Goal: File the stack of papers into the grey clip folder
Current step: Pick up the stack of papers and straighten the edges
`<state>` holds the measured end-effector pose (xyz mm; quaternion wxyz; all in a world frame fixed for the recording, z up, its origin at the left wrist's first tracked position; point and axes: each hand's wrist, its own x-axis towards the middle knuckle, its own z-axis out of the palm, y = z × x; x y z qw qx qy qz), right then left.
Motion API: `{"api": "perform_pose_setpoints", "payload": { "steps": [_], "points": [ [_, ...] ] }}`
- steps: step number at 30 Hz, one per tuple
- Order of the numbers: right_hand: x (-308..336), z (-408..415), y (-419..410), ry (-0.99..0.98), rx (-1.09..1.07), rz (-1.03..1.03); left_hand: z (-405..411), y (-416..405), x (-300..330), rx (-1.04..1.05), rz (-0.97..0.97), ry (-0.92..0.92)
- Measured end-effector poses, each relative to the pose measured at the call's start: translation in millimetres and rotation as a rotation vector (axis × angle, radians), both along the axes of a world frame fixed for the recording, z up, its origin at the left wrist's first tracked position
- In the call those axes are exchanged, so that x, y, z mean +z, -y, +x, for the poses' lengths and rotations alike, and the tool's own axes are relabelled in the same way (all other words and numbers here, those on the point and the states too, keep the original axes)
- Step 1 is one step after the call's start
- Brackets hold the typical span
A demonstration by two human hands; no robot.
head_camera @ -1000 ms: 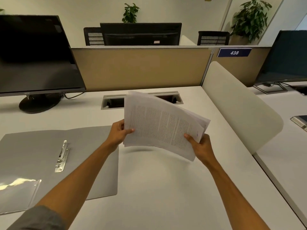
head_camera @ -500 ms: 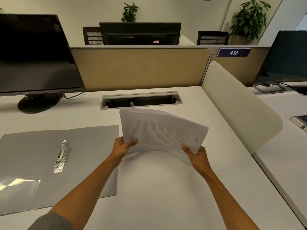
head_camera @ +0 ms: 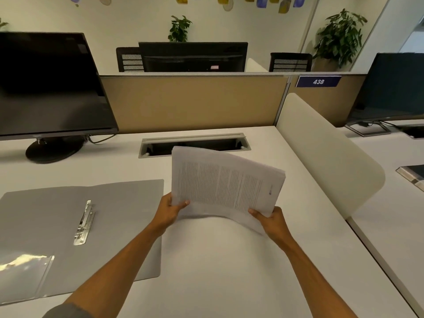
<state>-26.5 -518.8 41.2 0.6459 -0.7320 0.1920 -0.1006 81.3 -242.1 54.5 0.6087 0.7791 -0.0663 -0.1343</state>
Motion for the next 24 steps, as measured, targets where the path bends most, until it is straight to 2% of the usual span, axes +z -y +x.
{"api": "perform_pose_setpoints", "payload": {
  "steps": [4, 8, 10, 12, 14, 16, 19, 22, 24],
  "points": [
    [35, 7, 15, 0.119, -0.1, 0.031, 16, -4, 23, -0.073, 0.12, 0.109],
    [74, 24, 41, 0.199, -0.222, -0.138, 30, -6, 54, -0.146, 0.211, 0.185],
    [95, 33, 51, 0.177, -0.145, -0.323, 38, -6, 70, -0.194, 0.253, 0.227],
    [115, 41, 51, 0.112, 0.038, -0.534, 45, -4, 87, -0.245, 0.288, 0.259],
    [128, 46, 42, 0.052, 0.248, -0.593, 49, 0, 104, -0.31, 0.295, 0.288],
    [131, 51, 31, 0.013, 0.372, -0.554, 51, 5, 120, -0.361, 0.31, 0.317],
    [130, 55, 21, 0.03, 0.359, -0.427, 52, 9, 138, -0.348, 0.314, 0.404],
    [125, 53, 19, 0.116, 0.297, -0.286, 55, 10, 140, -0.1, 0.275, 0.573],
    [118, 51, 16, 0.166, 0.236, -0.203, 52, 13, 130, 0.114, 0.121, 0.517]
  ]
}}
